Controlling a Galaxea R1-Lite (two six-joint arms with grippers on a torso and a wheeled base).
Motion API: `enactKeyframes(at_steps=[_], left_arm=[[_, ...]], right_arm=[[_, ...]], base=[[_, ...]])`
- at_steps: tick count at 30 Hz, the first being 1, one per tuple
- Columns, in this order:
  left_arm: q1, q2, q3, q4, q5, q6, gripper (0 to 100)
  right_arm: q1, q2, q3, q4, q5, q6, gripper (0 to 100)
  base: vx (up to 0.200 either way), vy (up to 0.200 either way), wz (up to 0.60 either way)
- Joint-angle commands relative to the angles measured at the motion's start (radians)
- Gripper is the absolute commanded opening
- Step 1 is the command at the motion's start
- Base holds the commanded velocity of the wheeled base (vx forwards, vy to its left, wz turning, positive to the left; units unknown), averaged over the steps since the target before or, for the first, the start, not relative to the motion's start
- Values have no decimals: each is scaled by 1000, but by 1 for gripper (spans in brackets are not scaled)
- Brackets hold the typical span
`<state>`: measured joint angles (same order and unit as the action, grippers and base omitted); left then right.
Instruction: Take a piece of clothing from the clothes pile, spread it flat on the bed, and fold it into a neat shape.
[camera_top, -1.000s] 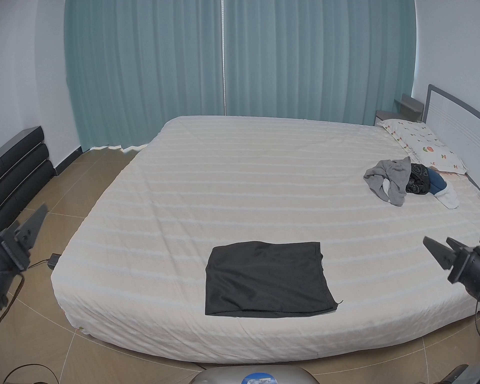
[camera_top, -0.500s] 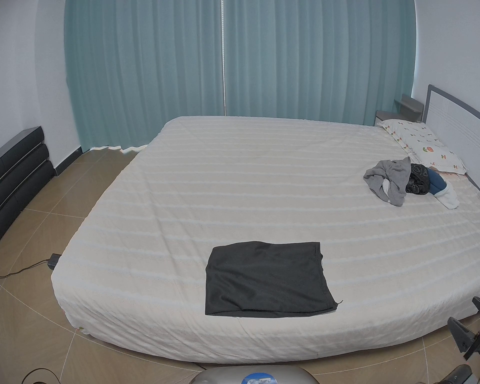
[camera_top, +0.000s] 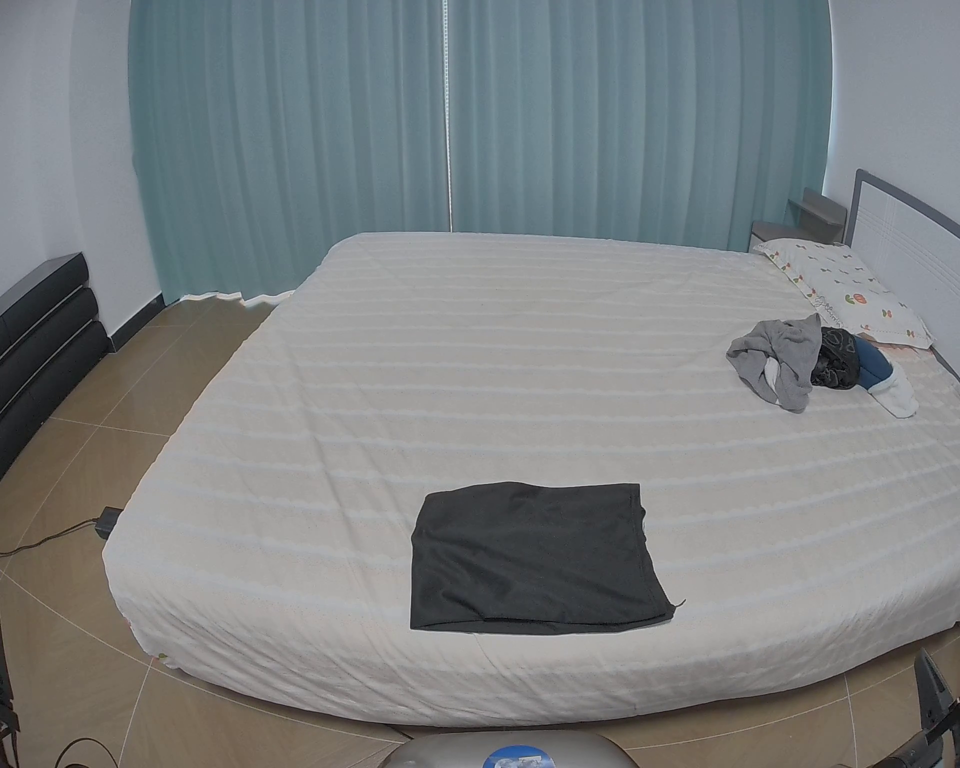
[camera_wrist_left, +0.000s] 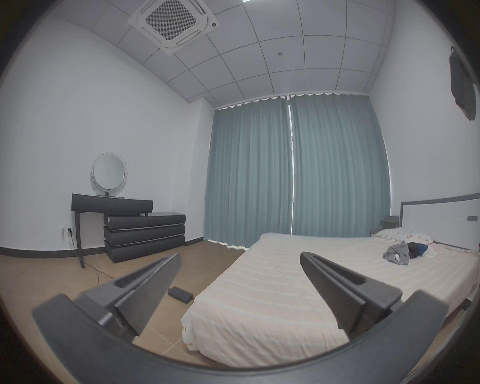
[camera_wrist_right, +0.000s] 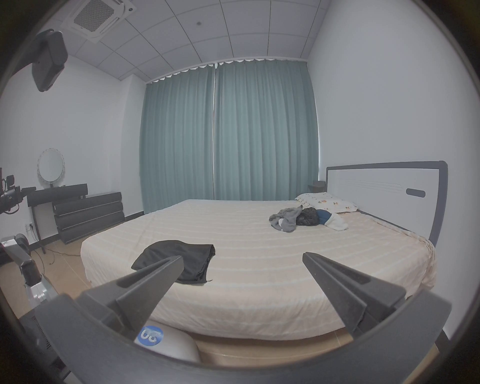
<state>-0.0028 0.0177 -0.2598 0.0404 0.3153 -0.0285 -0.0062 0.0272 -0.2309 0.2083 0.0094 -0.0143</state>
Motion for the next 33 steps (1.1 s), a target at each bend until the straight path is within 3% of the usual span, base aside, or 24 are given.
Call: enactKeyframes(at_steps=[1,3,7,13,18,23,27,33], left_arm=[[1,-18,192,-237,-10,7,100],[1,-18,260,-356,-27,19,100],[3,-18,260,-379,-55,13,100],[1,-18,260,-246,-87,12,100],[3,-18,260,-114,-96,10,100],[1,-16,260,-103,-153,-11,100],[1,-16,258,-103,-209,-22,100],[1,-16,258,-102,-222,-21,100]], right_arm=[[0,-24,150,-230,-5,-23,100],[0,-24,231,-363,-6,-59,100],[0,-24,229,-368,-6,-76,100],[0,-24,228,-274,1,-58,100],[0,-24,228,-280,0,-44,100],[-1,-24,225,-270,-11,-24,100],[-1,-23,214,-155,-9,4,100],[-3,-23,217,-170,-12,16,100]], base=[[0,0,0],[0,0,0],[0,0,0],[0,0,0],[0,0,0],[0,0,0],[0,0,0],[0,0,0]])
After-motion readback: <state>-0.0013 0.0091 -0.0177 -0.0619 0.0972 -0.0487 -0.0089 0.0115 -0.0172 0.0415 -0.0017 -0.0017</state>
